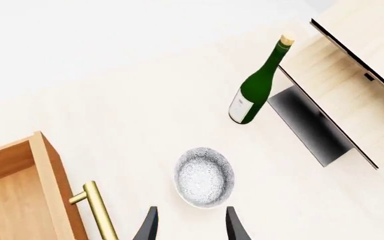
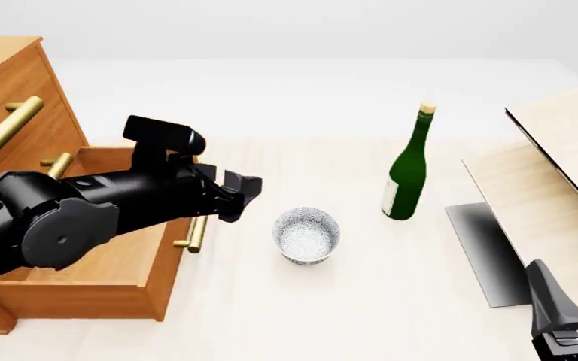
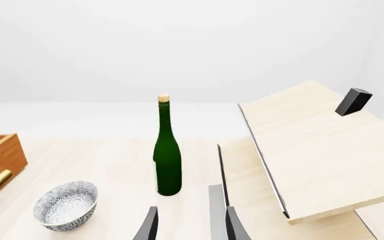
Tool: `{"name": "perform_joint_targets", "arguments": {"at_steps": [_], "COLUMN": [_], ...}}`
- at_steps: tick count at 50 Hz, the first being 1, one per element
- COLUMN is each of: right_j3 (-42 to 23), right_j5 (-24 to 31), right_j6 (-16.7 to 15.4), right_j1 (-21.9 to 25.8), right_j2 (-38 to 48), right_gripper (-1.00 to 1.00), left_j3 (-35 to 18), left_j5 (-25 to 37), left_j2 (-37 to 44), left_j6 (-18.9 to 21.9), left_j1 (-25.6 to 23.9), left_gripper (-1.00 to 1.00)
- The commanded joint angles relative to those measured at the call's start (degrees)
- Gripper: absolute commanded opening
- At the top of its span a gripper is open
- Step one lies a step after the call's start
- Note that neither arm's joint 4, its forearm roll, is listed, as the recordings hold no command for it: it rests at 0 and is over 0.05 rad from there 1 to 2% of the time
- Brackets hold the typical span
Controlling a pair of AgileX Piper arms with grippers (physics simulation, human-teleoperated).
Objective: Put the bowl in the bottom drawer of the cabinet and close it.
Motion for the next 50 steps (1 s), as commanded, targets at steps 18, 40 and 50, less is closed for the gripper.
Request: {"name": "perform_joint_targets", "arguments": {"at_steps": [18,40,50], "right_j3": [0.1,0.1,0.1], "right_j5": [-0.5,-0.5,-0.3], "right_j6": [0.0,0.0,0.0], "right_j1": [2.9,2.9,3.0], "right_j2": [0.4,0.3,0.2], "right_gripper": [1.00,1.00,1.00], "left_j3": [-7.0,-10.7,-11.9], "left_j5": [1.6,0.6,0.5], "left_j2": [6.6,12.5,14.2], "left_j6": [-5.4,-5.9,-6.6], "left_j1": [-1.9,2.0,2.6], "left_gripper": [1.00,1.00,1.00]}}
